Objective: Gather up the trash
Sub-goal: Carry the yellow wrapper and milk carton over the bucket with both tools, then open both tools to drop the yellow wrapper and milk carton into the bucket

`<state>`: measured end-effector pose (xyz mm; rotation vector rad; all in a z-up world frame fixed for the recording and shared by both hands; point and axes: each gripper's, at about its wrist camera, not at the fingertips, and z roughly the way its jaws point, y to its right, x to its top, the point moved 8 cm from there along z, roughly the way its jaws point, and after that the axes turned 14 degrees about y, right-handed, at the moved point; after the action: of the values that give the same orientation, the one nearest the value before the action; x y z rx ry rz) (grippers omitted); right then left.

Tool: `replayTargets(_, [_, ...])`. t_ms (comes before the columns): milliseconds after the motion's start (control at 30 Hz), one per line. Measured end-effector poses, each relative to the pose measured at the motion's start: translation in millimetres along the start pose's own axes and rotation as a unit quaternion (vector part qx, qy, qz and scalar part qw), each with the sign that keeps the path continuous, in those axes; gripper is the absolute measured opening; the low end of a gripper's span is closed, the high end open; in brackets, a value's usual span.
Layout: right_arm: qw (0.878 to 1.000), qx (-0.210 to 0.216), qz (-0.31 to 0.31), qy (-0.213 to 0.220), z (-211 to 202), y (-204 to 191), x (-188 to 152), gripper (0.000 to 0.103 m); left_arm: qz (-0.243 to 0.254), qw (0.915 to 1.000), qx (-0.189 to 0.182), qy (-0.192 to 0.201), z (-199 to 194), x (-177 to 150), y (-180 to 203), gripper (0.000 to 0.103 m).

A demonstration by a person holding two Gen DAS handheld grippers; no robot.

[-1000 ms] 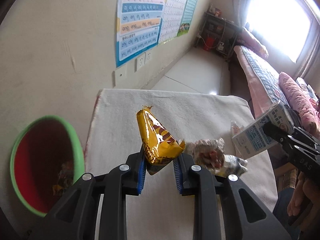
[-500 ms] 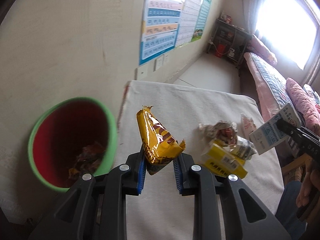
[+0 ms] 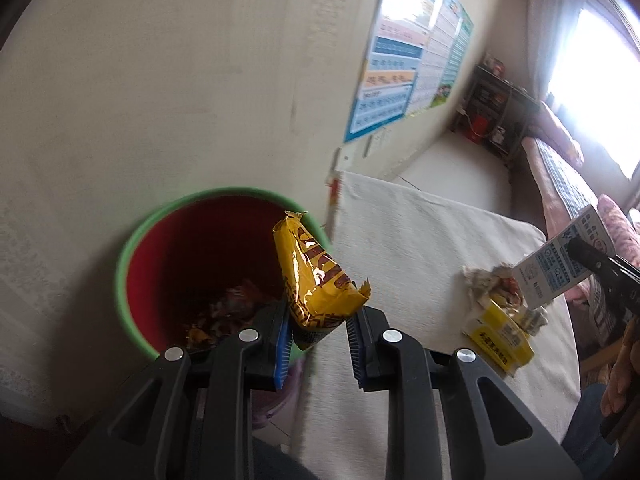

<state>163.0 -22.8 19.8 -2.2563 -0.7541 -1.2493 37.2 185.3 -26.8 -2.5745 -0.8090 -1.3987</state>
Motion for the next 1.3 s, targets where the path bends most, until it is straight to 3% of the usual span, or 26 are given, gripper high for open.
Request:
replayTargets(467, [0.997,0.07,-0.021,-0.008,45,-92,17,0.042,-0.021,0.999,0.039,0.01,-3,15,-62,0.025])
replayTargets(933, [0.989,0.138,-0.037,-0.035,96,-185,11,0.042,-0.058,0.9971,0.05,0.0,9,12,-106,0.024])
replayTargets(1300, [0.984,0.16,-0.041,-0.062,131,-220,-1,0.042,-0.081,0.9959,0.038,-0.011,25,2,-130,0.024])
